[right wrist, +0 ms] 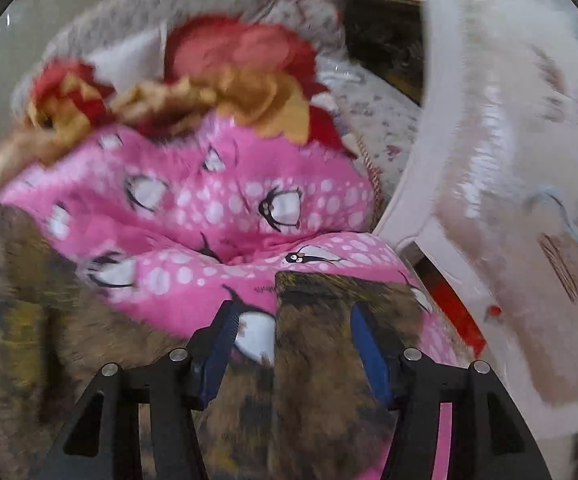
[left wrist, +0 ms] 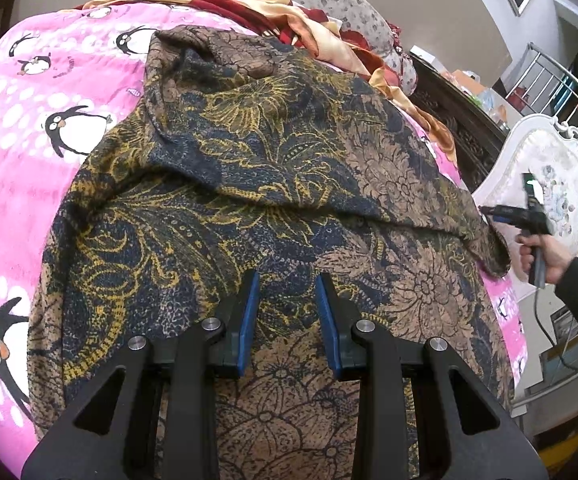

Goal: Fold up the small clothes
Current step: 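Grasp the other sleeve cuff with the right gripper and lift it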

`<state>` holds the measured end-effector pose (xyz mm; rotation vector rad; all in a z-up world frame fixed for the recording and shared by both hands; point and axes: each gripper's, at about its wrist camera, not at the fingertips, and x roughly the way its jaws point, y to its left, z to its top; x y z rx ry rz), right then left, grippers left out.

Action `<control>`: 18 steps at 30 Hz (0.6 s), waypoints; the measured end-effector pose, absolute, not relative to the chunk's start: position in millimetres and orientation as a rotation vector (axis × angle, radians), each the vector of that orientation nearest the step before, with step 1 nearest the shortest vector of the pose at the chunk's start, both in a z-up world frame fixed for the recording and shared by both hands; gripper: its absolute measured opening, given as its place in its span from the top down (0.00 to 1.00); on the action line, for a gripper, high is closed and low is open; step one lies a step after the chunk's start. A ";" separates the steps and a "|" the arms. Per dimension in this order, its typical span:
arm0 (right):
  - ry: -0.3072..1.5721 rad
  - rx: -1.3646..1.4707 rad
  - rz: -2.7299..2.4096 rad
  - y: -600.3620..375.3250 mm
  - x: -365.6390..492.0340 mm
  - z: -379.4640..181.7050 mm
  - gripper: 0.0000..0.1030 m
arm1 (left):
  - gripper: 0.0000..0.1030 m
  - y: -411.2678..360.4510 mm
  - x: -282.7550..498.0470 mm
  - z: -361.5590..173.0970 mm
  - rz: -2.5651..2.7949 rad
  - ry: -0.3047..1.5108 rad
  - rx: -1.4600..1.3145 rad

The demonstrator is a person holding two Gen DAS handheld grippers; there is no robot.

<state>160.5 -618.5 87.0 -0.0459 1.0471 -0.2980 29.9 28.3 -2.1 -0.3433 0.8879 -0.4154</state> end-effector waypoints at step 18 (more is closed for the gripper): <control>0.656 0.169 -0.095 -576.0 87.8 233.2 0.95 | 0.73 11.9 38.1 30.4 -0.405 0.878 -0.261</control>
